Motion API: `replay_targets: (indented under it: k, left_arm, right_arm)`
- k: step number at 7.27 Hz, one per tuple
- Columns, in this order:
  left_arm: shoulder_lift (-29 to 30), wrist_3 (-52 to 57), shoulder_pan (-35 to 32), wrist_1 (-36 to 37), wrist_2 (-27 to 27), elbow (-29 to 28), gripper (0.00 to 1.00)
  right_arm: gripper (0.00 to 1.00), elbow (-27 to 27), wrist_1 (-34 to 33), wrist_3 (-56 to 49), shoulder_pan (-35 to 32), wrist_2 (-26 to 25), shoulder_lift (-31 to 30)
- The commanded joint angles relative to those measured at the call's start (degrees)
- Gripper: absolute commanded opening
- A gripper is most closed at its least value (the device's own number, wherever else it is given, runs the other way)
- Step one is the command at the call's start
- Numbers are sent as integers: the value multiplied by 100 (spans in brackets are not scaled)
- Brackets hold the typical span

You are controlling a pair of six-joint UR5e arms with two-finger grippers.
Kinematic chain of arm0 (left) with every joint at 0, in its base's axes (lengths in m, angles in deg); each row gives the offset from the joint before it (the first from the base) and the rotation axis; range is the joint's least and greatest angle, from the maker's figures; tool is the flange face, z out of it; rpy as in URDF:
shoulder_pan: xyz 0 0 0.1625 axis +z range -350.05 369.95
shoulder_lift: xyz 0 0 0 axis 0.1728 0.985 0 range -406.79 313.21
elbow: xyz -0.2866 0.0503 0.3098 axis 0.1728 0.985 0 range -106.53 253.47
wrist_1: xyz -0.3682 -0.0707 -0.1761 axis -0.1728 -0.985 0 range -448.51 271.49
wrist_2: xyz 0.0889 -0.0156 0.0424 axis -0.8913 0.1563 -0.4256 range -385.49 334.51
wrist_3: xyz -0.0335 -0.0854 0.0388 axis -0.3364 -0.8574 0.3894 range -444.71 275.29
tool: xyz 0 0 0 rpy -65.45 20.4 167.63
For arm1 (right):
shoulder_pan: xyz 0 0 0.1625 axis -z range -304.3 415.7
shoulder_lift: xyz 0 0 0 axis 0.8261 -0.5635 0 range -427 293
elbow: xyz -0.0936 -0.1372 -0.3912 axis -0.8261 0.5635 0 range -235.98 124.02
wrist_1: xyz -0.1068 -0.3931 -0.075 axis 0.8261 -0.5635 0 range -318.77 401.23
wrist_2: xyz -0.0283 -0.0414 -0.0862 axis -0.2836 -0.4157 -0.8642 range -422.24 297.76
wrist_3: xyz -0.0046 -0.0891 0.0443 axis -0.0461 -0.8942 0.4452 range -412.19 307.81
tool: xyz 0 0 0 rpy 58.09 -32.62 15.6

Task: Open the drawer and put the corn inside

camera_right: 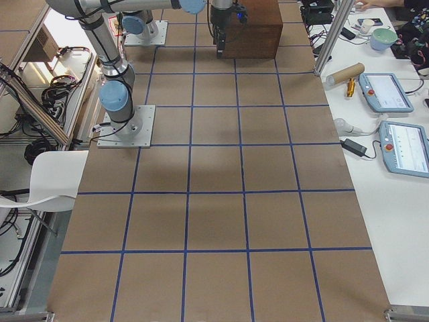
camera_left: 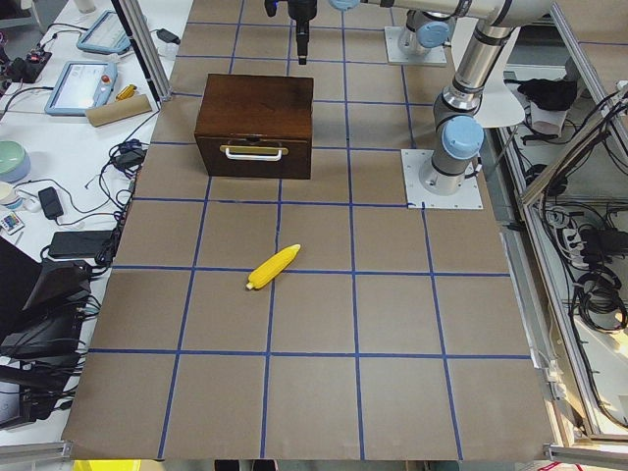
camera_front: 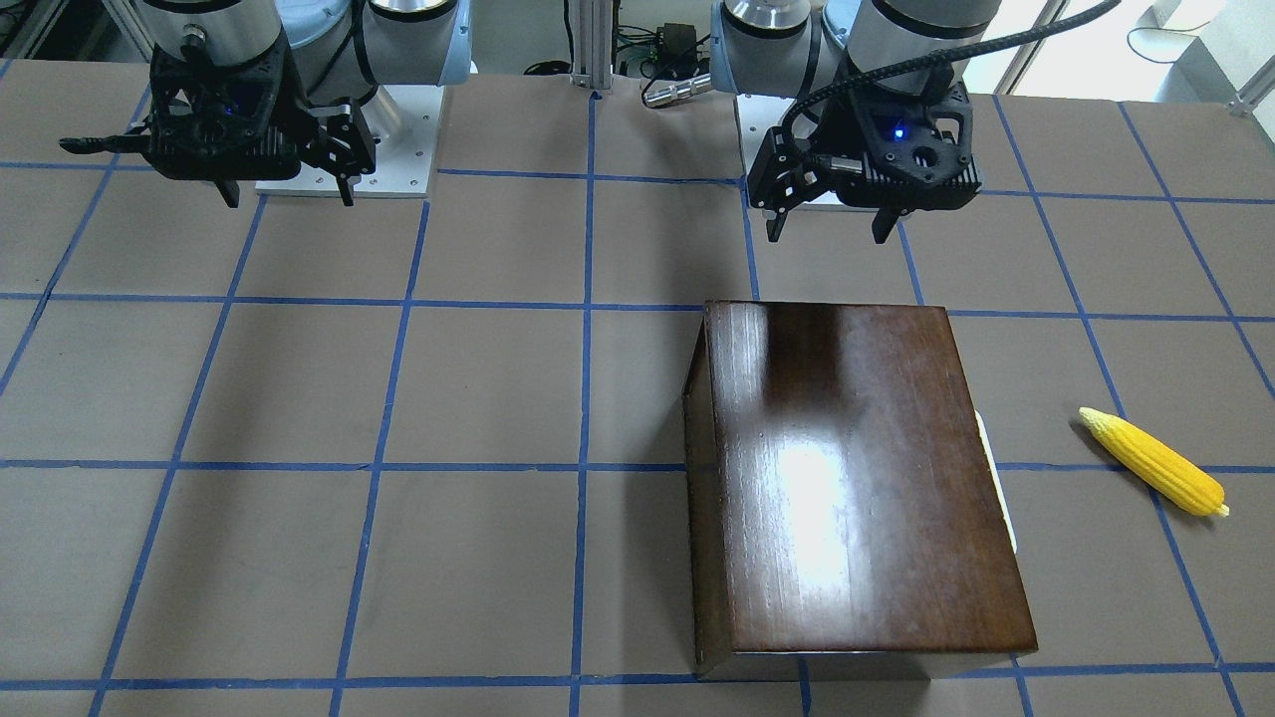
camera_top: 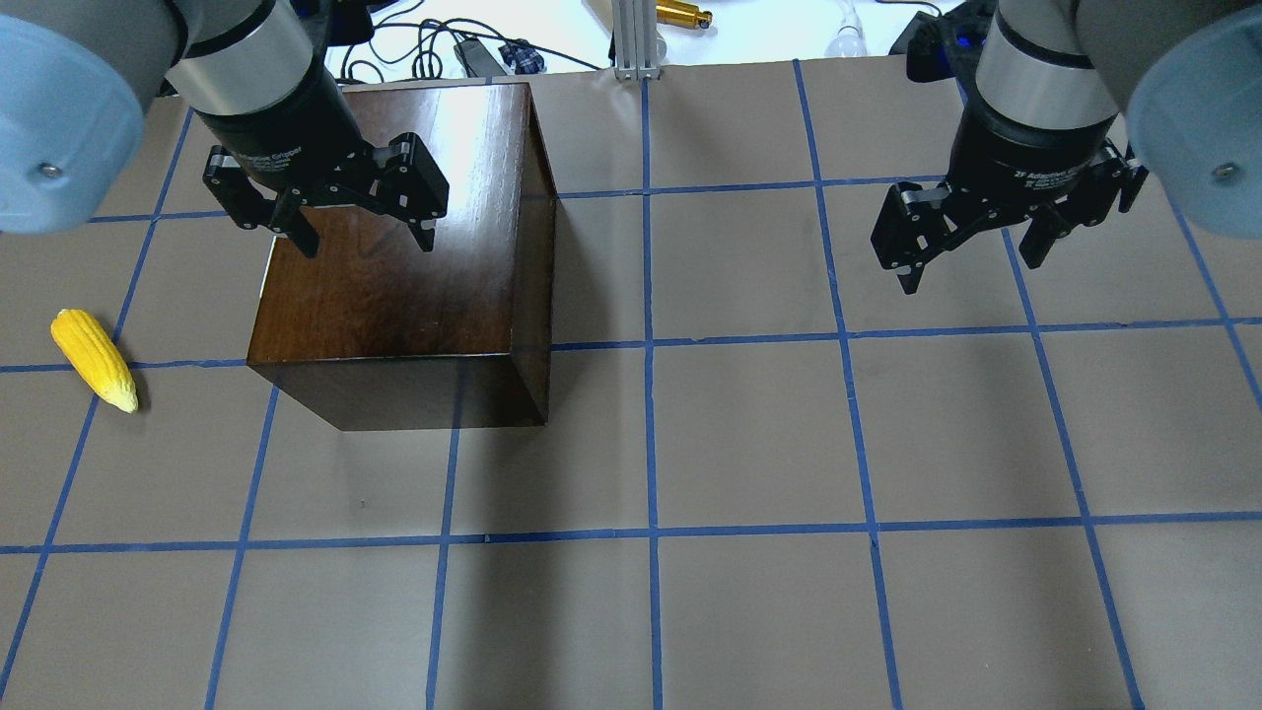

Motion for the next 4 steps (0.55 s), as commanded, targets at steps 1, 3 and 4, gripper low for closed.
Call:
replay_targets:
  k: [1,3,4]
  left_arm:
    - [6,0,0,0,12,-4,100]
    - [15,0,0,0,-5,-4,100]
    - [41,0,17,9,3,-4,100]
  right_arm:
    - [100,0,0,-7,0,4,6]
    - [100,0,0,-7,0,4,6]
    - [100,0,0,-7,0,4,-3]
